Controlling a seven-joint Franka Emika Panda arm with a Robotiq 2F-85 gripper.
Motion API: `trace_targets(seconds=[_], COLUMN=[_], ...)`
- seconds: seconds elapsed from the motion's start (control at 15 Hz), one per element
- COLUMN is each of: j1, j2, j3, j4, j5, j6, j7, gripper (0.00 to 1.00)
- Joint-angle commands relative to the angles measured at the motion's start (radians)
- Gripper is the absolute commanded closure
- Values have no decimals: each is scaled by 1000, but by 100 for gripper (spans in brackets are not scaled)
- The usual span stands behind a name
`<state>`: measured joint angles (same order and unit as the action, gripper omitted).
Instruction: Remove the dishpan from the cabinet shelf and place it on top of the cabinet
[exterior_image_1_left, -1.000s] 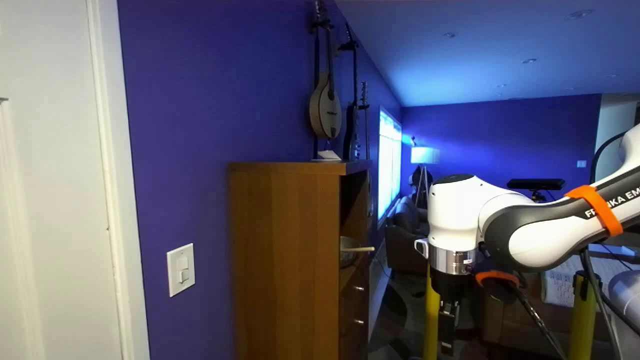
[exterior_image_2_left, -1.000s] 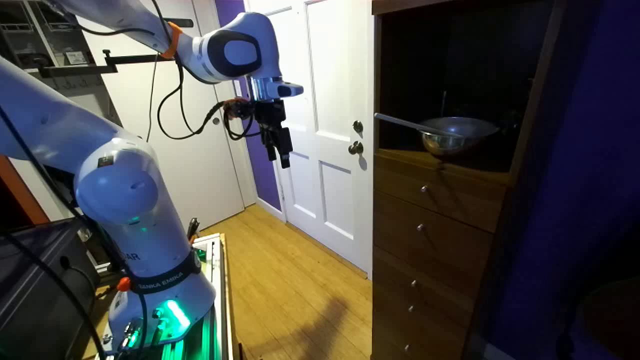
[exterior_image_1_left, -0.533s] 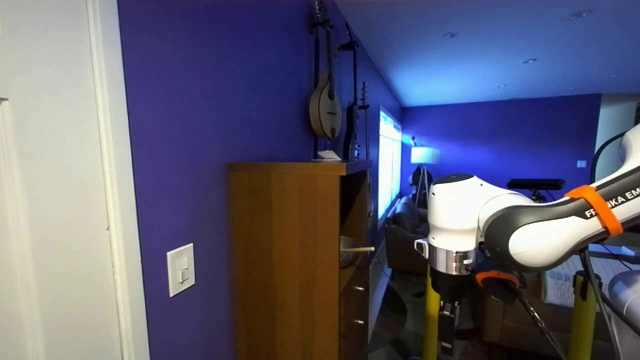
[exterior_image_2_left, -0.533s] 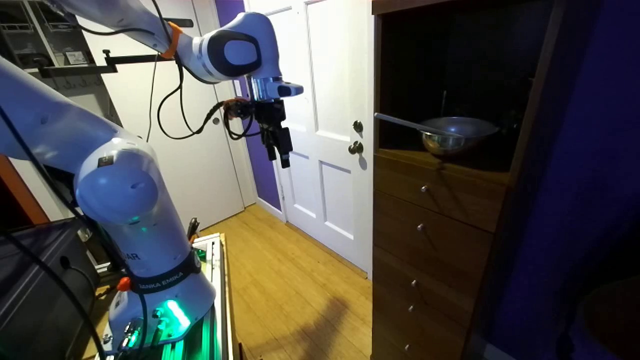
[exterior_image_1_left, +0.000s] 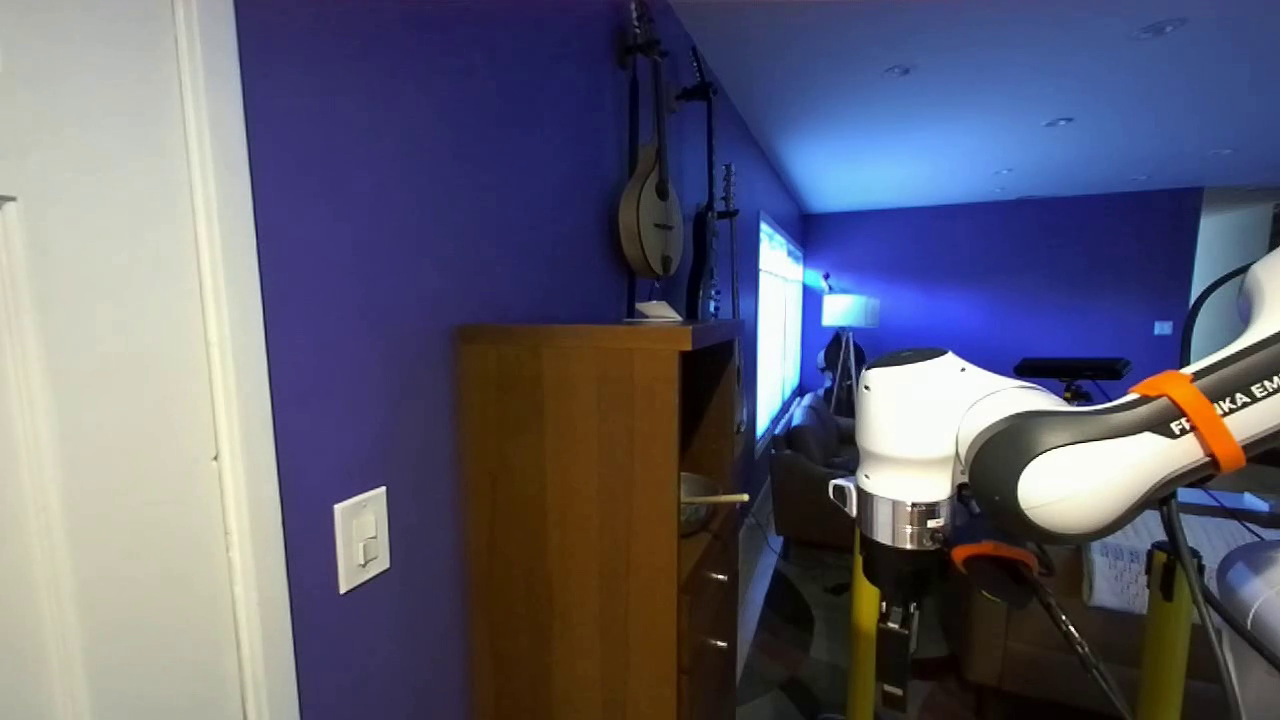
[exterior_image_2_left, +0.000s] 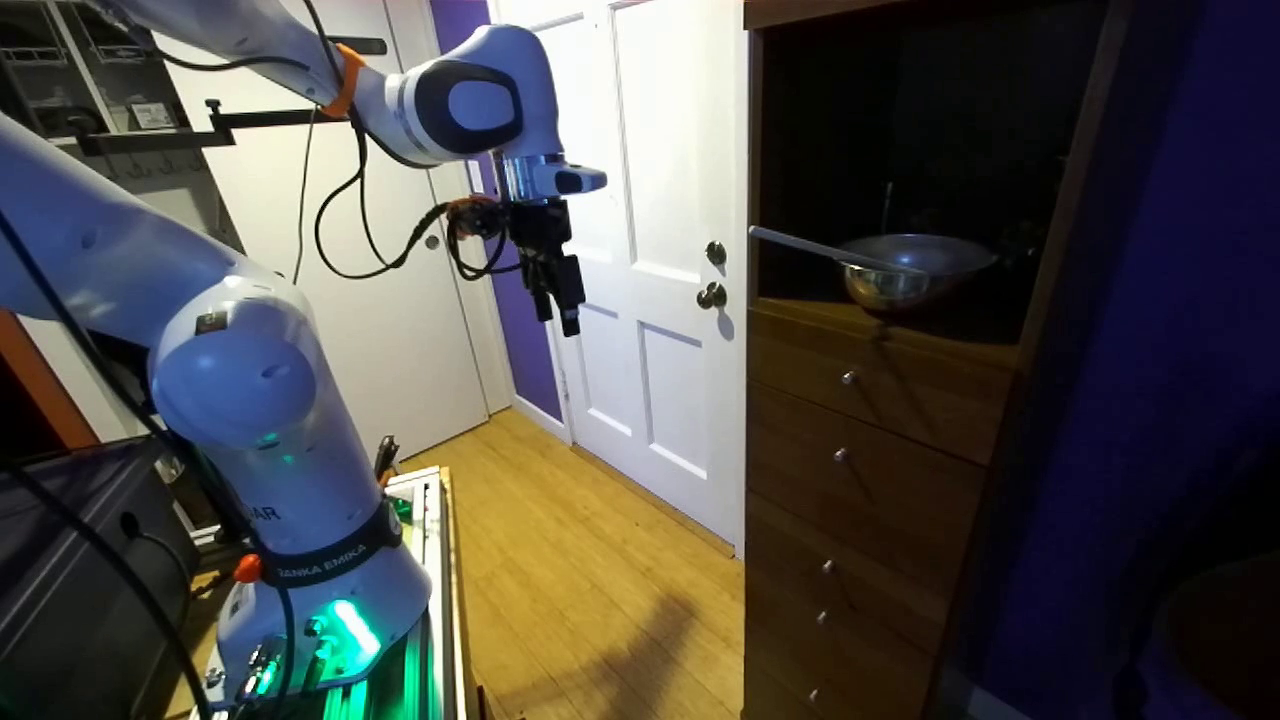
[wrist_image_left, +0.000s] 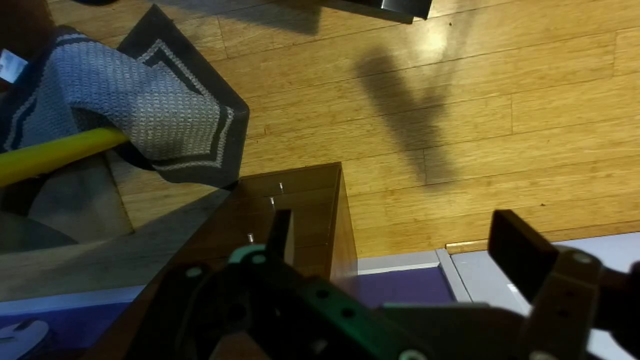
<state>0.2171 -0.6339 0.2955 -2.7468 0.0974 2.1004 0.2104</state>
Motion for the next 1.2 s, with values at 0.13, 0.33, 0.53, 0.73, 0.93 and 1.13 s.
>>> trace_targets(seconds=[0.13, 0.33, 0.53, 0.73, 0.93, 1.13], j1=[-1, -49, -126, -189, -239, -279], j2=[-13, -39, -41, -20, 15, 56], j3=[-60, -159, -251, -313, -322, -315], j4=[3, 10, 41, 97, 161, 211], j5=[35, 69, 69, 94, 123, 135], j6=[28, 26, 29, 56, 142, 239], j7=[-5, -19, -21, -8, 42, 110], gripper=[0, 0, 0, 0, 0, 0])
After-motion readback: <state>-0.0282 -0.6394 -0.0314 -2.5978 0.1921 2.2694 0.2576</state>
